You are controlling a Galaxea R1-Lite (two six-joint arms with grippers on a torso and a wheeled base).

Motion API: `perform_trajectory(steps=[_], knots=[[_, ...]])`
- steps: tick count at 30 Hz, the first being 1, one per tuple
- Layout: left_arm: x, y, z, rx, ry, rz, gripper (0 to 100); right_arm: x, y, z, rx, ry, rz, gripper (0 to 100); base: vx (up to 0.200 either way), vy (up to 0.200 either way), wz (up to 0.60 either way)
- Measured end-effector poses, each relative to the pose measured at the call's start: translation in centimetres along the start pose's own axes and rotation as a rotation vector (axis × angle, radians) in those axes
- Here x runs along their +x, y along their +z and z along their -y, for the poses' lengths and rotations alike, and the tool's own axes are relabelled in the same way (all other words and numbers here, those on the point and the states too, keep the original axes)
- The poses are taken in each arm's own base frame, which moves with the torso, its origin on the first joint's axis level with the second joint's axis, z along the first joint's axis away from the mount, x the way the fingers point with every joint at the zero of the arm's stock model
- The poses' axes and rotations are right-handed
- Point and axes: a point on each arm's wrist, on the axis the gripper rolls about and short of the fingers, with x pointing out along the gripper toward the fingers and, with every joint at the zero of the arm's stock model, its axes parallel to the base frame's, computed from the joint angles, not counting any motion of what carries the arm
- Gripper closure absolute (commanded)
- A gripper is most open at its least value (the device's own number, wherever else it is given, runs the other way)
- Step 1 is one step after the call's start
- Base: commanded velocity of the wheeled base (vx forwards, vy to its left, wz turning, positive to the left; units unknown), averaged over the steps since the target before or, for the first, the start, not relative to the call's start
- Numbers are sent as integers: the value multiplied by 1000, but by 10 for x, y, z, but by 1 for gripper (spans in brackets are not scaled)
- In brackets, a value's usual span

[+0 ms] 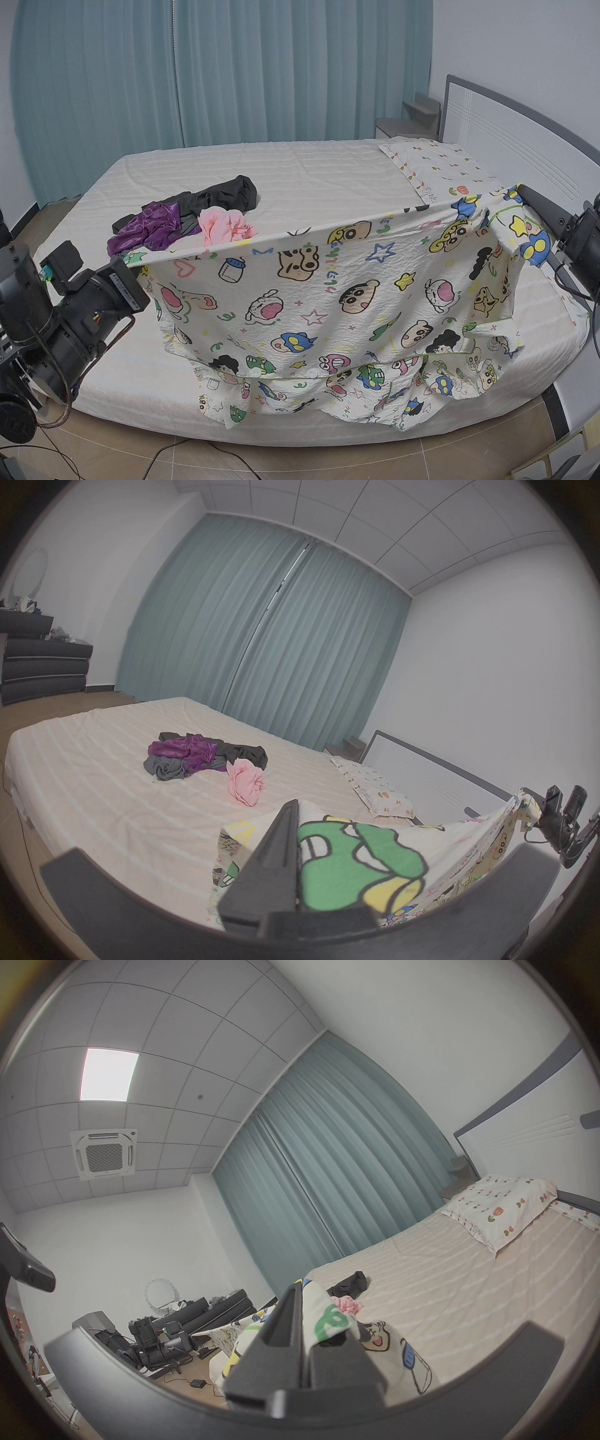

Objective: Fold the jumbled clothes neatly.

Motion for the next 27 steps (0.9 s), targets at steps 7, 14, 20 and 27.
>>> perform_trajectory(steps=[7, 14, 20, 27], knots=[[26, -6, 7, 6, 17, -20, 100, 16, -4, 19, -3, -46, -5, 100, 200, 0, 0], [54, -16, 9, 19, 47, -48, 100, 32, -9, 39, -10, -70, 16, 100, 200, 0, 0], [92, -31, 8, 34, 89, -79, 100, 47, -18, 62, -3, -113, 6, 100, 200, 0, 0], [142, -61, 3, 57, 137, -124, 100, 72, -32, 96, 9, -161, -15, 100, 114, 0, 0]])
